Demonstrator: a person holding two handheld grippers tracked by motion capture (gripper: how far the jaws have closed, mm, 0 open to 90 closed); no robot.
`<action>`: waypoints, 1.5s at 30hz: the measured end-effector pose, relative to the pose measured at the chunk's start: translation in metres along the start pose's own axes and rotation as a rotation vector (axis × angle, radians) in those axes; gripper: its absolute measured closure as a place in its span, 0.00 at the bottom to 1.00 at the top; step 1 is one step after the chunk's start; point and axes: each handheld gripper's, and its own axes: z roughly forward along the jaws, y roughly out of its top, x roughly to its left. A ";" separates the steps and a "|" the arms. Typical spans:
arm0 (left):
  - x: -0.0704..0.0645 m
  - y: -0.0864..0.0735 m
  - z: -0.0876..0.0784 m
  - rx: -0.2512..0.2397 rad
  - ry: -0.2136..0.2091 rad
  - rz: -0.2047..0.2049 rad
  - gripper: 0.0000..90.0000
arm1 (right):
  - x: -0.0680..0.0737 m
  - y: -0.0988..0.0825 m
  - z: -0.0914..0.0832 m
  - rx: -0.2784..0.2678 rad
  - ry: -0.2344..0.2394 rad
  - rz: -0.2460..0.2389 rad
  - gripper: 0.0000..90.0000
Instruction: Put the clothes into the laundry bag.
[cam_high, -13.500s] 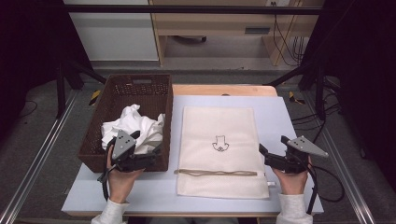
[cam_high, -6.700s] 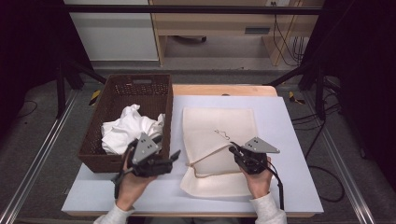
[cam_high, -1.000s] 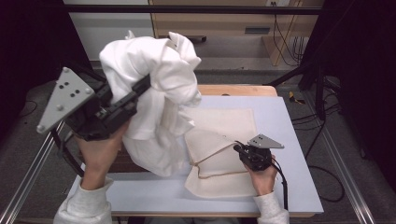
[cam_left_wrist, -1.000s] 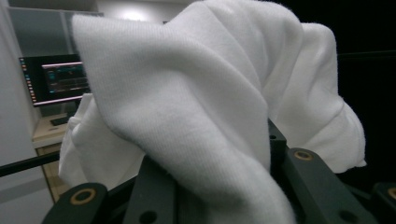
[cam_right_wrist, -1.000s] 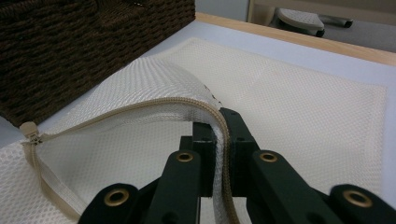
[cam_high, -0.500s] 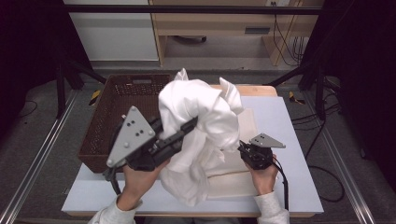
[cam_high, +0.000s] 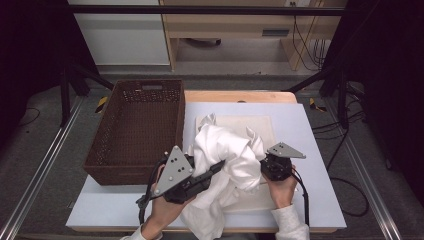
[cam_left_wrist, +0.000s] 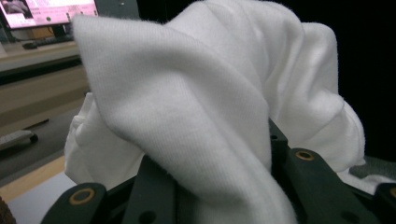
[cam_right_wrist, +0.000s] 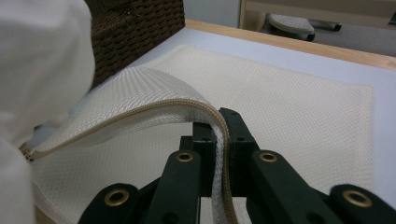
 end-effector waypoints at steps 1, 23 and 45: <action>-0.001 -0.008 0.004 0.025 -0.008 -0.001 0.73 | -0.001 0.000 0.000 -0.002 -0.004 0.002 0.95; -0.022 -0.094 0.072 0.341 -0.070 0.046 0.71 | -0.002 -0.001 0.005 -0.007 -0.003 0.014 0.95; -0.024 -0.086 0.107 0.290 -0.042 -0.058 0.71 | 0.003 -0.004 0.007 0.004 0.000 0.007 0.95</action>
